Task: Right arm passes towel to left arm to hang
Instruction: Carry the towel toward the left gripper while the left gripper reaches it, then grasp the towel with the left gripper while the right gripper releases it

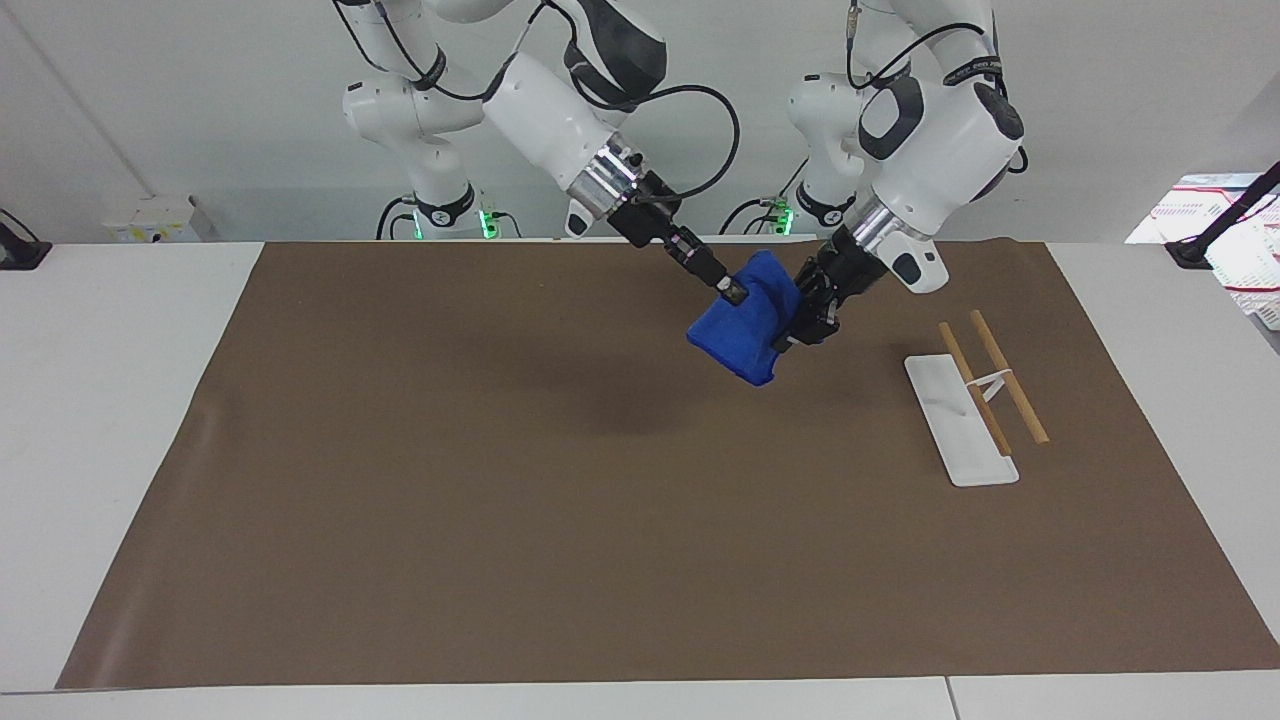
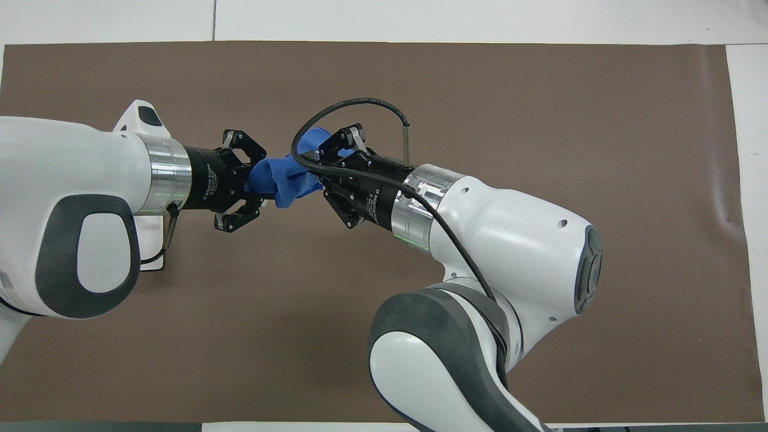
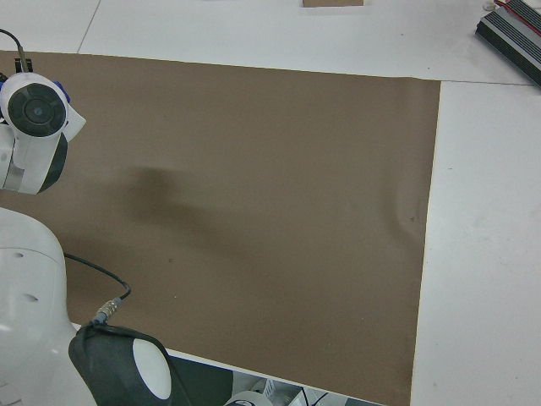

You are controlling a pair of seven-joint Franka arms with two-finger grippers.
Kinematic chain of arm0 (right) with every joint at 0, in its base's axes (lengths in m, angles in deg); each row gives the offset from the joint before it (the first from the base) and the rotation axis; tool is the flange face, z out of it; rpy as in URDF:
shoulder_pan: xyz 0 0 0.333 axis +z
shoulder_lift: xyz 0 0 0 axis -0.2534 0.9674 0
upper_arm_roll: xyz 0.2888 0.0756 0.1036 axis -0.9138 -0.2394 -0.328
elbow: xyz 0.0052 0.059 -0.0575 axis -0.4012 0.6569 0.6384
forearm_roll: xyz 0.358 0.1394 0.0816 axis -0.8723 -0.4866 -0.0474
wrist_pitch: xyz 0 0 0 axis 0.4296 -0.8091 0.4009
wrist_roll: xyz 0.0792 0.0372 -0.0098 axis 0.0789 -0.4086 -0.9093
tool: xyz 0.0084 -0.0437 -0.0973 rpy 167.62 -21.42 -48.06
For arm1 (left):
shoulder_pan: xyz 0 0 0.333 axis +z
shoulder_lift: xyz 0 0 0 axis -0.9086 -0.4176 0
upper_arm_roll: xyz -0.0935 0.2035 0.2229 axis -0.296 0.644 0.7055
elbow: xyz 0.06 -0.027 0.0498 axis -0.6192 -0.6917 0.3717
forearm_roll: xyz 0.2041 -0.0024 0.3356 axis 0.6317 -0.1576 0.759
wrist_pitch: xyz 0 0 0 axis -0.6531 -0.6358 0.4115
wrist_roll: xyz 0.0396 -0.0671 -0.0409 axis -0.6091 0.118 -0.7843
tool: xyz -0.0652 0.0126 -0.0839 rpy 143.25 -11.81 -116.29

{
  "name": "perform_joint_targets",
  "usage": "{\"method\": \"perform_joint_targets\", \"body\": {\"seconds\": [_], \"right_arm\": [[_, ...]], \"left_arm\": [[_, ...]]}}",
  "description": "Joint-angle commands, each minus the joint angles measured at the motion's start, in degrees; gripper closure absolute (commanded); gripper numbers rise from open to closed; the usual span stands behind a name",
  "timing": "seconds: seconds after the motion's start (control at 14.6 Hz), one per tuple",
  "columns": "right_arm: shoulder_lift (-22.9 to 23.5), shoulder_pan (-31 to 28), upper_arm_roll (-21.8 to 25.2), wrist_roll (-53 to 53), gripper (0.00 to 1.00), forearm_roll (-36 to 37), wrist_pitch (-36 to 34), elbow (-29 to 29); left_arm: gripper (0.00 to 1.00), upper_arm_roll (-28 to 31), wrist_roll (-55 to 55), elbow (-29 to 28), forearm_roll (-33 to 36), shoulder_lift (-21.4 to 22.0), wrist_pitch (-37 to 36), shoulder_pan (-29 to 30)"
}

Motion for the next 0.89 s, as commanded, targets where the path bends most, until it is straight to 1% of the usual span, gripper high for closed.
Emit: {"method": "perform_joint_targets", "body": {"seconds": [0.0,0.34,0.41,0.48,0.69,0.82], "right_arm": [[0.06,-0.2,-0.25,-0.42,1.0,-1.29,0.9,-0.05],[0.06,-0.64,-0.16,-0.59,1.0,-1.29,0.73,-0.05],[0.06,-0.82,-0.08,-0.85,0.53,-1.11,0.73,-0.05],[-0.2,-0.91,0.1,-0.94,0.01,-0.42,0.9,0.21],[-0.55,-4.24,0.36,-7.95,0.0,0.03,0.73,0.91],[-1.42,-6.96,0.45,-15.84,0.0,0.82,0.73,3.28]], "left_arm": [[1.0,0.32,-0.58,-0.62,-0.92,1.01,0.73,0.13],[1.0,0.67,-0.31,1.14,0.05,1.27,0.12,1.89],[1.0,0.76,-0.23,1.32,0.92,1.62,-0.14,2.24],[1.0,0.76,-0.23,1.41,2.93,2.06,-0.4,2.77],[1.0,0.85,-0.23,1.93,7.24,2.76,-0.32,3.82],[1.0,0.94,-0.32,2.2,11.11,3.11,-0.41,5.14]]}}
